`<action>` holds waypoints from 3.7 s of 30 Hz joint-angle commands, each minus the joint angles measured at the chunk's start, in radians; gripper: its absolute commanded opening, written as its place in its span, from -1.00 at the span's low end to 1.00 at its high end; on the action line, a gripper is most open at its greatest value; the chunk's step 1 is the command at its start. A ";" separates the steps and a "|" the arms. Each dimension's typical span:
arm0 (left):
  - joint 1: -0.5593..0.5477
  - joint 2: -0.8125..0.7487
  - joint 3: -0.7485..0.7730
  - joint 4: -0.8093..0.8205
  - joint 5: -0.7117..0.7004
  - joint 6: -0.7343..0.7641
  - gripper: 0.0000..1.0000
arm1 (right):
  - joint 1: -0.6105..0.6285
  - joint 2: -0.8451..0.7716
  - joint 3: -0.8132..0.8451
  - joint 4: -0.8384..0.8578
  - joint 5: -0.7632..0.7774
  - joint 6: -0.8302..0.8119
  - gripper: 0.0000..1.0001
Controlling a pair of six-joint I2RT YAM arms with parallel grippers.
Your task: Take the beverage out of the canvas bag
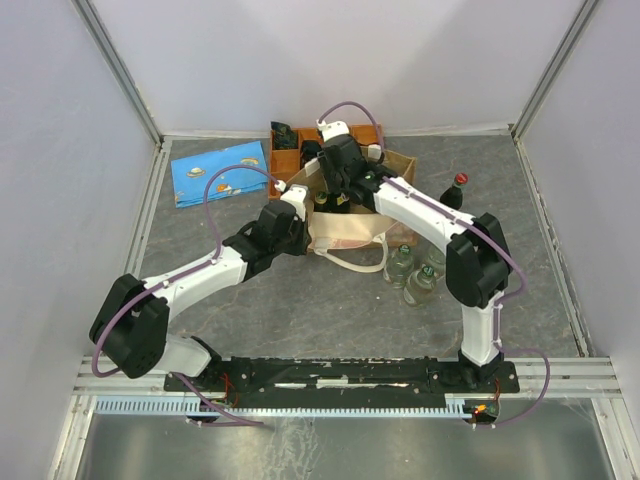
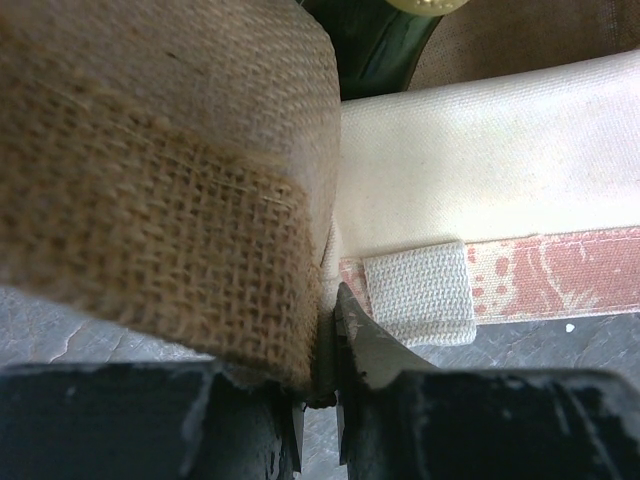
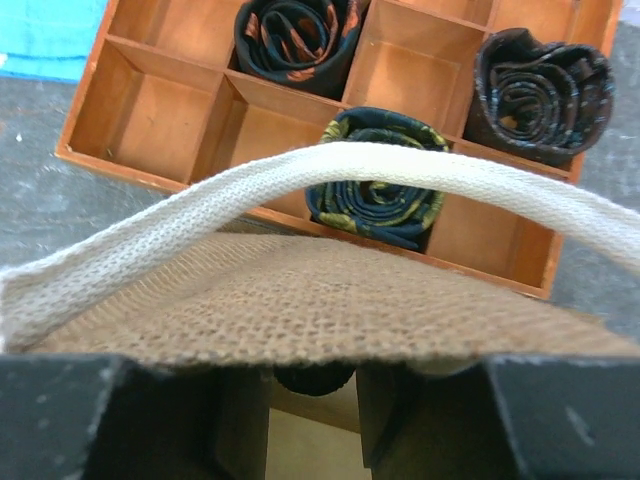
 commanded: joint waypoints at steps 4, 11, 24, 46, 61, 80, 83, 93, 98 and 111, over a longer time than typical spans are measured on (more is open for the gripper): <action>0.001 -0.002 0.007 -0.016 0.000 0.036 -0.95 | -0.001 -0.263 0.071 0.138 0.045 -0.179 -1.00; 0.001 -0.007 0.012 -0.017 -0.007 0.036 -0.95 | 0.030 -0.408 0.149 0.067 0.013 -0.214 -1.00; 0.001 -0.002 0.031 -0.027 -0.013 0.037 -0.95 | 0.176 -0.758 0.015 -0.217 -0.084 -0.119 -1.00; 0.000 0.016 0.040 -0.040 0.003 0.047 -0.95 | 0.346 -0.953 -0.668 -0.057 0.083 0.000 -1.00; 0.001 0.017 0.032 -0.042 0.006 0.041 -0.95 | 0.346 -0.968 -0.799 -0.021 0.043 0.090 -1.00; 0.001 0.012 0.019 -0.034 0.013 0.040 -0.95 | 0.346 -0.954 -0.840 -0.055 0.053 0.137 -0.35; 0.001 0.011 0.018 -0.034 0.011 0.039 -0.95 | 0.347 -0.946 -0.837 -0.058 0.053 0.137 -0.17; 0.001 0.008 0.009 -0.034 0.009 0.036 -0.95 | 0.346 -0.938 -0.824 -0.073 0.054 0.131 0.39; 0.001 0.008 0.010 -0.030 0.008 0.036 -0.95 | 0.346 -0.935 -0.780 -0.090 0.055 0.101 0.57; 0.001 0.008 0.011 -0.028 0.005 0.037 -0.95 | 0.345 -0.911 -0.624 -0.124 0.085 0.009 0.83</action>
